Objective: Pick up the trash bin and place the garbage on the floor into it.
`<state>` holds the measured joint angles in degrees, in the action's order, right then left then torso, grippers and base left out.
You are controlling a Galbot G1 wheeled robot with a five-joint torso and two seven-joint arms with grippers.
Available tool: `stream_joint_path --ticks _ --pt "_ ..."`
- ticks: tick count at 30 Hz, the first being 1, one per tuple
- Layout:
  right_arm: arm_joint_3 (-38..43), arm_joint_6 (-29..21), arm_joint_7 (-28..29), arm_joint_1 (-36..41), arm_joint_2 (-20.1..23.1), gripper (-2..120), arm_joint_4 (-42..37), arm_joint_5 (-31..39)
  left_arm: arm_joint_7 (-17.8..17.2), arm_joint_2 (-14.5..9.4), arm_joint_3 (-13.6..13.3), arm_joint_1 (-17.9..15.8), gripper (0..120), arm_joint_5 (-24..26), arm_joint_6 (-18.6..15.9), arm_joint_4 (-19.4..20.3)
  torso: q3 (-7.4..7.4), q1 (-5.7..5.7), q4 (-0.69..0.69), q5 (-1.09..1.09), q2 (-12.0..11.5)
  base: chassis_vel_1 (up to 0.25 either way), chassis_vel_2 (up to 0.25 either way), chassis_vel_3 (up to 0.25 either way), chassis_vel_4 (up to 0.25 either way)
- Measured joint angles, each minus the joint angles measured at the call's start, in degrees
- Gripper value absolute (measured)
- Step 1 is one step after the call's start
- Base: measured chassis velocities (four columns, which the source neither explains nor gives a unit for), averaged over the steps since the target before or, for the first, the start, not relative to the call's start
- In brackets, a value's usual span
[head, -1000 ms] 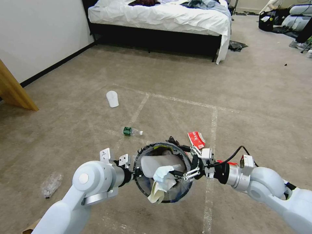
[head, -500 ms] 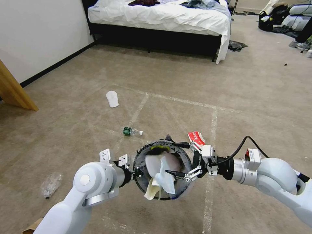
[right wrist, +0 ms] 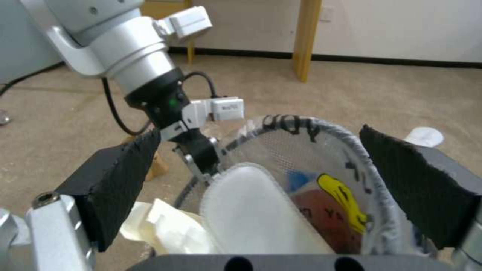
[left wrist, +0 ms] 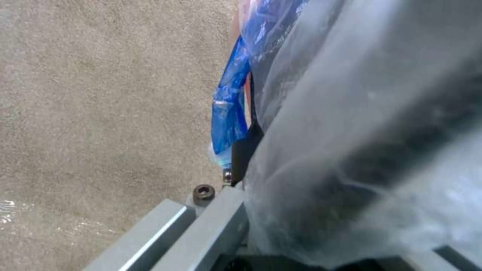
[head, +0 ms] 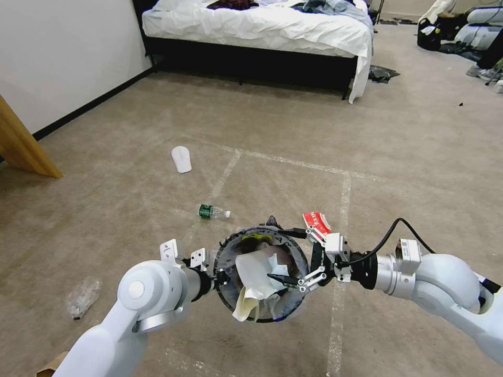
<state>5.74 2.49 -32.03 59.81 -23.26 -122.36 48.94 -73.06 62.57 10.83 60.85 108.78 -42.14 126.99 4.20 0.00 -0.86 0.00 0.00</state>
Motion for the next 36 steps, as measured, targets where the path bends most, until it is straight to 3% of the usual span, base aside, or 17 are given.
stream_joint_path --ticks 18,36 --pt "1.38 2.83 1.41 0.01 -1.67 100 -1.42 5.24 0.11 0.12 -0.09 0.11 0 -1.37 0.0 -1.97 0.0 0.0 0.0 0.0 0.0 0.0 0.0 0.0 0.0" --pt "8.45 6.1 5.53 2.28 -7.65 100 1.16 10.16 0.52 1.35 1.45 -0.68 0 -4.44 0.32 -5.15 0.0 0.0 0.0 0.0 0.0 0.0 0.0 0.0 0.0"
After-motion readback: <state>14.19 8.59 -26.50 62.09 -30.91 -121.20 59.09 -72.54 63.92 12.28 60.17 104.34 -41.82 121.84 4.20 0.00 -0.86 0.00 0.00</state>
